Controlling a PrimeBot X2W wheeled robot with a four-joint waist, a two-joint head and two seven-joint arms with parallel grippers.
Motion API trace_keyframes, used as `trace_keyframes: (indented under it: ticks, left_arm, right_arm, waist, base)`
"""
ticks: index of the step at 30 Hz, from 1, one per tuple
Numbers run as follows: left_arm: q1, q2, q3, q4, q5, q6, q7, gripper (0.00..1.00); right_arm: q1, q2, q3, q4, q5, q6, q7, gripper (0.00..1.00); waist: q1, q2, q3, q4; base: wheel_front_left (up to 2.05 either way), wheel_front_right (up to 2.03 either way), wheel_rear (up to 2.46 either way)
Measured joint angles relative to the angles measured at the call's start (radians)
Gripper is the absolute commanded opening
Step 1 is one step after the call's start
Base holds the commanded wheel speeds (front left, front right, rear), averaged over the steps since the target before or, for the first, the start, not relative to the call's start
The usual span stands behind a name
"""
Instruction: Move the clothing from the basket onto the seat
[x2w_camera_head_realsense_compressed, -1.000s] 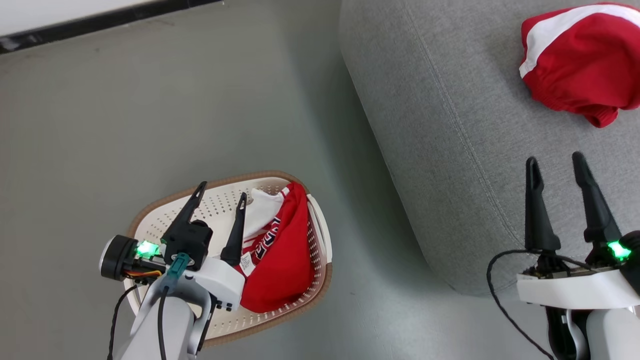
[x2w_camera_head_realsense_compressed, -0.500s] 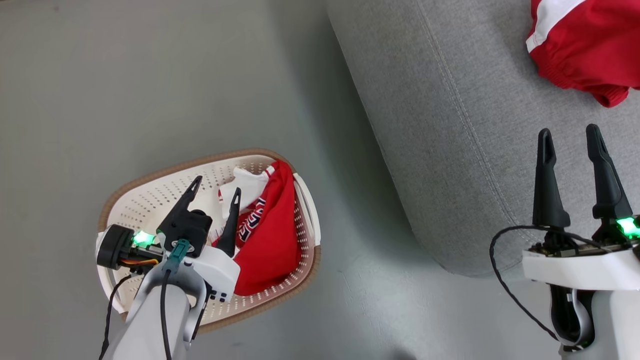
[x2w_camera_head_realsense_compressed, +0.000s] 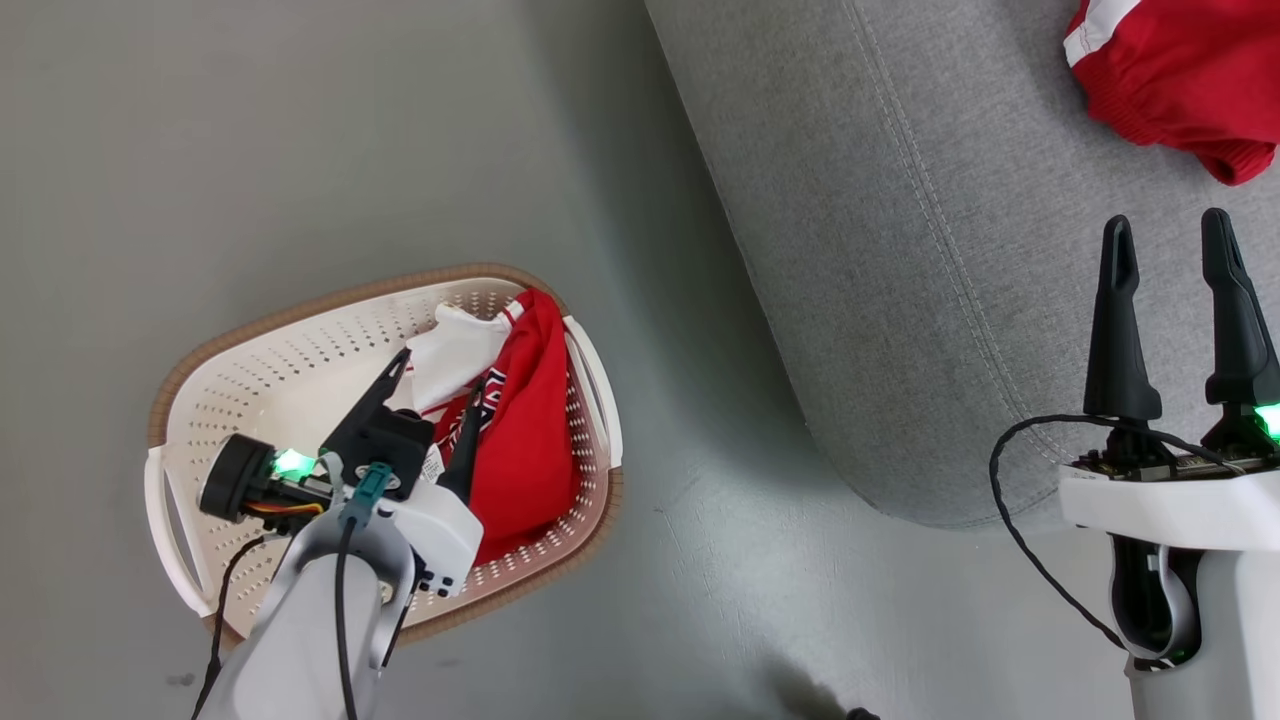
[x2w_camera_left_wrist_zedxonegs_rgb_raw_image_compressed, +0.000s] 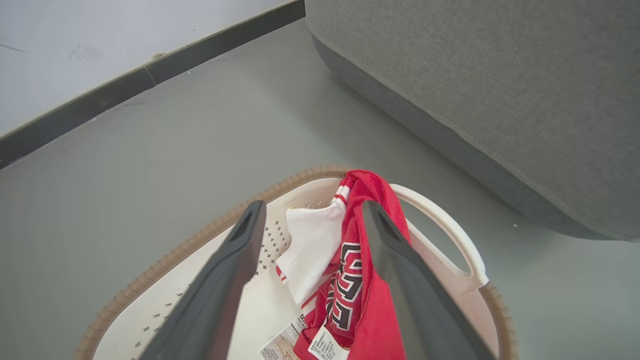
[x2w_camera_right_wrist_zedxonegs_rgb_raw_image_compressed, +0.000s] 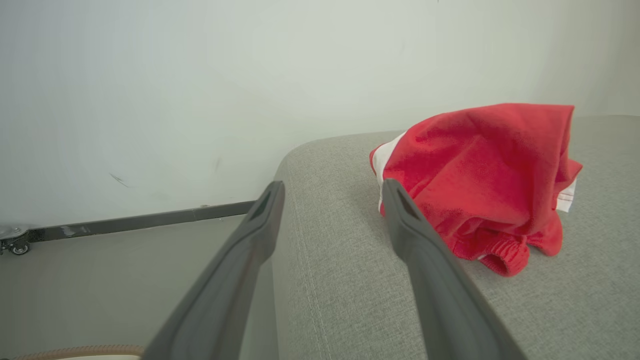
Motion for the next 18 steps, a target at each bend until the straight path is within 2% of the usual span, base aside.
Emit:
trace_keyframes:
  ticks: [14, 18]
  left_arm:
    - [-0.046, 0.005, -0.036, 0.080, 0.030, -0.019, 0.007, 1.00]
    - [-0.073, 0.010, -0.048, 0.104, 0.036, -0.036, 0.023, 1.00]
  right_arm:
    - [-0.052, 0.000, 0.002, 0.008, 0.019, 0.000, 0.000, 1.00]
    - [-0.057, 0.000, 0.004, 0.006, 0.025, 0.000, -0.003, 1.00]
  waist:
    - [0.0000, 0.0000, 0.055, -0.024]
    - [0.0000, 0.0000, 0.070, -0.033]
  base:
    - [0.00, 0.00, 0.00]
    - [0.00, 0.00, 0.00]
